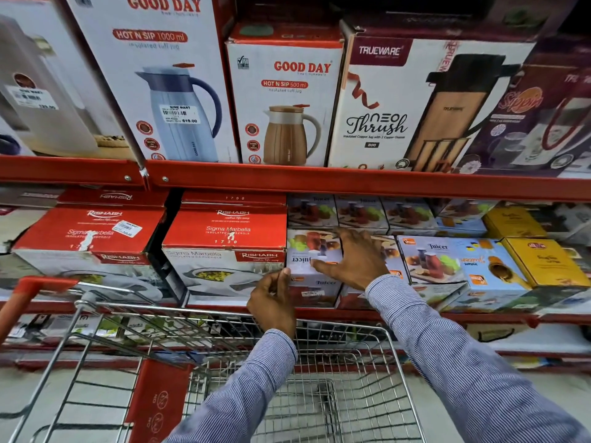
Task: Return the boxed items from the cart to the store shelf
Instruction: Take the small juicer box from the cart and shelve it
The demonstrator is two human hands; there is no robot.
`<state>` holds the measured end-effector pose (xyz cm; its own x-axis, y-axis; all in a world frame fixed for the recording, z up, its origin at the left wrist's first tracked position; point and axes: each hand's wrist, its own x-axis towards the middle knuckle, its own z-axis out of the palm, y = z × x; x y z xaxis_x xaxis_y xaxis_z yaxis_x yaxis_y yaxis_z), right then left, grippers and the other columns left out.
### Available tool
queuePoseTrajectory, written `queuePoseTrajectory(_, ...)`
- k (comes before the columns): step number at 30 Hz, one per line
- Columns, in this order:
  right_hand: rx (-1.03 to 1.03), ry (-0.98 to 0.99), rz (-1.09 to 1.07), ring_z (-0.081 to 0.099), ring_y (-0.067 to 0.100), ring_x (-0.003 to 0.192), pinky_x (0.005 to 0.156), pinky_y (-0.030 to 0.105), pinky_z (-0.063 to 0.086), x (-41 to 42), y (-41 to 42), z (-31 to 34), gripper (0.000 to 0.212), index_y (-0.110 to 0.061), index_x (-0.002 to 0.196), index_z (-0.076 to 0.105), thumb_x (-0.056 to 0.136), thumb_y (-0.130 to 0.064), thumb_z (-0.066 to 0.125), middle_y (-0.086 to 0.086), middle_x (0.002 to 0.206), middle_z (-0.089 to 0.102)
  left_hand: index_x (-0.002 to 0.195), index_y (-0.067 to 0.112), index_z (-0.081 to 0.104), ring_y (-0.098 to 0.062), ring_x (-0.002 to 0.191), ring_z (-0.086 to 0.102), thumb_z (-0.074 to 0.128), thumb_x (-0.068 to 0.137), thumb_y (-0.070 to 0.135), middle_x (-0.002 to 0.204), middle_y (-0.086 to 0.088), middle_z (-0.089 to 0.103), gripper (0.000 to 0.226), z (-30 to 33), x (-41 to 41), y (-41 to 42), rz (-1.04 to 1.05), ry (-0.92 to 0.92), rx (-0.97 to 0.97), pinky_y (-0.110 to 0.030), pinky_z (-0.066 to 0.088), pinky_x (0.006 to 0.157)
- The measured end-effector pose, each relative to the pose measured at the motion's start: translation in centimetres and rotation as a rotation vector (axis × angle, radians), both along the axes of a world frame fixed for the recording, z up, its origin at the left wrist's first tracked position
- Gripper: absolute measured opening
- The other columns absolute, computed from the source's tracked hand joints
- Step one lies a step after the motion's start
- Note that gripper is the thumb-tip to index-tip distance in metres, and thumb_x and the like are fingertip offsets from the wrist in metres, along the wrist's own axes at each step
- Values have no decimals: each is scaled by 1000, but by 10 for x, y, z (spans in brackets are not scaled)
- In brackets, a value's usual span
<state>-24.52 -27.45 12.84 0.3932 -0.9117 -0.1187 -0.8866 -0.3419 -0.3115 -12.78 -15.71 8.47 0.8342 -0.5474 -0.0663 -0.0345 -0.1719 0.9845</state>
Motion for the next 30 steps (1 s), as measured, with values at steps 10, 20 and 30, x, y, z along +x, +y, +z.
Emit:
queuePoseTrajectory(10, 40, -84, -25, 44, 37, 130, 107, 51, 37, 1, 8, 3, 97, -14, 142, 37, 66, -73, 44, 11, 140, 54, 93, 14, 77, -1, 74, 65, 67, 89, 31, 79, 6, 71, 20, -5, 2, 1, -25, 10, -12, -29, 57, 78)
queuePoseTrajectory(20, 87, -202, -35, 52, 33, 122, 106, 52, 36, 7, 14, 9, 83, -17, 136, 44, 71, -68, 49, 2, 121, 67, 94, 12, 77, -7, 74, 67, 68, 89, 29, 80, 2, 74, 20, -5, 2, 2, -54, -4, -23, -16, 53, 73)
queuePoseTrajectory(30, -85, -13, 4, 47, 34, 124, 101, 49, 42, 8, 7, 11, 88, -15, 136, 40, 68, -71, 49, 7, 133, 58, 92, 8, 78, 10, 64, 57, 69, 88, 20, 75, 1, 72, 15, 1, 4, 0, -67, -35, 12, 7, 40, 59)
